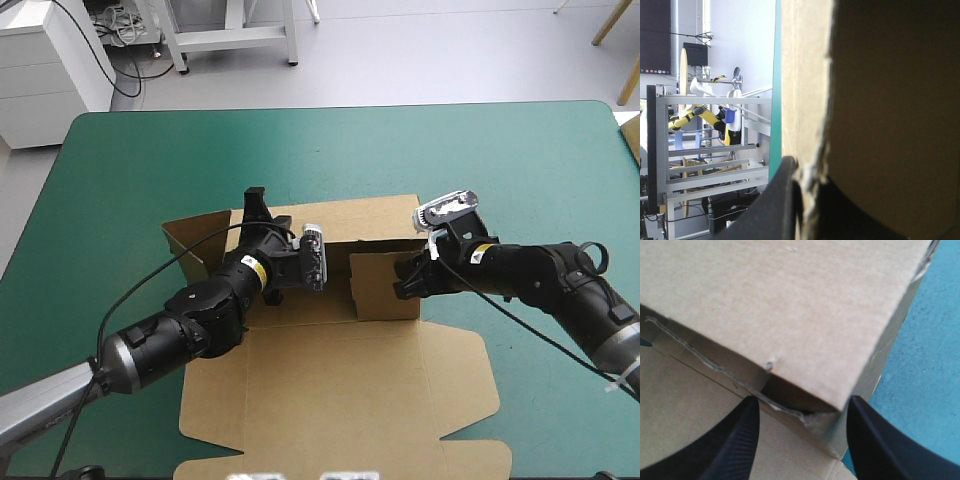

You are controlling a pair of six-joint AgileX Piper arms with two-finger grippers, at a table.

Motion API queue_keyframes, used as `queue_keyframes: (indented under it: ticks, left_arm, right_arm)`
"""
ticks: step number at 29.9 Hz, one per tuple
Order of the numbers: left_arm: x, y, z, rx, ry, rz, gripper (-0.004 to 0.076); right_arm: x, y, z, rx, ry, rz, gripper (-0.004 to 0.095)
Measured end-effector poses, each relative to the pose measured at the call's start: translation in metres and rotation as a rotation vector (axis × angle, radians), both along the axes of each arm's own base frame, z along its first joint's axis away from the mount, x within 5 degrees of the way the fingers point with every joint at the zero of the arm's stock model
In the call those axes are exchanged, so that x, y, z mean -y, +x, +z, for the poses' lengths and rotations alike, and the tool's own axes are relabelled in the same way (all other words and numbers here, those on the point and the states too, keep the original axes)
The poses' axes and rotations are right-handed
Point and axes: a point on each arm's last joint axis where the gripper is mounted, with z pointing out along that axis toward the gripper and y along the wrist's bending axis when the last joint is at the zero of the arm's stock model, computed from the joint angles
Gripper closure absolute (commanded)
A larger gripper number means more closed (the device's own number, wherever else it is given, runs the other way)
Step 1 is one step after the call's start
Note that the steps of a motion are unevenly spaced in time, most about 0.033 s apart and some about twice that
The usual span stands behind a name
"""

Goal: Fold the box

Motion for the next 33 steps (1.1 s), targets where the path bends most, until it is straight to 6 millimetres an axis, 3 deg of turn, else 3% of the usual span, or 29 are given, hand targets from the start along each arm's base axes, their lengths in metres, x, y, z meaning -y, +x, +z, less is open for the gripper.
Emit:
queue_keyframes:
  ticks: [7,14,20,23,29,33]
  left_arm:
    - [0.000,0.000,0.000,0.000,0.000,0.001,0.0731]
    - [-0.001,0.000,0.000,0.002,0.007,0.007,0.0731]
    - [-0.003,0.001,0.000,0.002,0.012,0.019,0.0731]
    - [-0.003,0.002,0.000,0.002,0.012,0.022,0.0731]
    - [-0.004,0.002,0.000,0.001,0.014,0.027,0.0731]
    - [-0.004,0.002,0.000,0.001,0.015,0.028,0.0731]
  right_arm:
    - [0.000,0.001,-0.002,-0.011,-0.007,-0.004,0.0419]
    - [-0.009,0.014,-0.019,-0.090,0.023,-0.006,0.0419]
    - [-0.011,0.020,-0.020,-0.063,0.032,-0.011,0.0441]
    - [-0.011,0.020,-0.019,-0.052,0.035,-0.016,0.0542]
    - [-0.009,0.023,-0.021,-0.031,0.016,-0.028,0.0922]
    - [-0.007,0.024,-0.021,-0.011,-0.007,-0.029,0.0928]
